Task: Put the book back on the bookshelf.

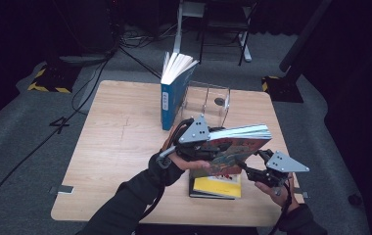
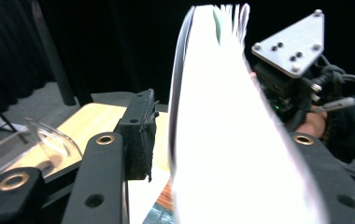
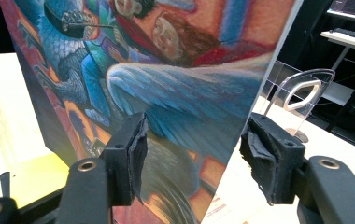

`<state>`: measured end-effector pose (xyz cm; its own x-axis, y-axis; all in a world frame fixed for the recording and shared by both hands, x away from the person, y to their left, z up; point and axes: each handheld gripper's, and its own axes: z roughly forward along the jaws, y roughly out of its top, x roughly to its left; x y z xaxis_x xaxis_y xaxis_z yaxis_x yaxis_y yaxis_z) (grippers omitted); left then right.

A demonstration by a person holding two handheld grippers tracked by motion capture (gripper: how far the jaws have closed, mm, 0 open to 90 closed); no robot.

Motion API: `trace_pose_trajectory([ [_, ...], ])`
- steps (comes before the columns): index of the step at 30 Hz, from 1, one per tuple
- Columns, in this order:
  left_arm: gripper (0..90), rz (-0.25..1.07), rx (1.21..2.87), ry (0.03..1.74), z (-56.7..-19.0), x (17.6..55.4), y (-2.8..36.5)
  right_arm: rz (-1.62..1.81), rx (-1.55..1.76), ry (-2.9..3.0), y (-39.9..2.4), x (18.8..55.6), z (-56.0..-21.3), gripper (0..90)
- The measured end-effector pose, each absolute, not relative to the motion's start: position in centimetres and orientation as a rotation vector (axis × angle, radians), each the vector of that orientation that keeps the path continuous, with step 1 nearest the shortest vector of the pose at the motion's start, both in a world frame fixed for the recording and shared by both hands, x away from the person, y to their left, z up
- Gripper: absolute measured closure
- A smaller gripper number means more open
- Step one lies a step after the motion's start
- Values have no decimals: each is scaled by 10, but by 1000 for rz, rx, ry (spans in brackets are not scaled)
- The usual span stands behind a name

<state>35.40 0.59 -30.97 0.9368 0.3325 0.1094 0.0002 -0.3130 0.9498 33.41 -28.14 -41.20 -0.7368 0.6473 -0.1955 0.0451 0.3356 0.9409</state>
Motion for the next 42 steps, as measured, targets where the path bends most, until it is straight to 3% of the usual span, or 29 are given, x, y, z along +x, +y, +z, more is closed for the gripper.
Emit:
trace_pose_trajectory([
  [11, 719, 326, 1888, 199, -303, 356, 1, 1422, 605, 2045, -283, 333, -411, 421],
  [29, 731, 376, 1851, 327, -302, 389, 10, 1356, 656, 1995, -307, 331, -415, 430],
  [42, 734, 575, 1827, 547, -296, 412, 42, 1304, 720, 1962, -313, 334, -424, 425],
])
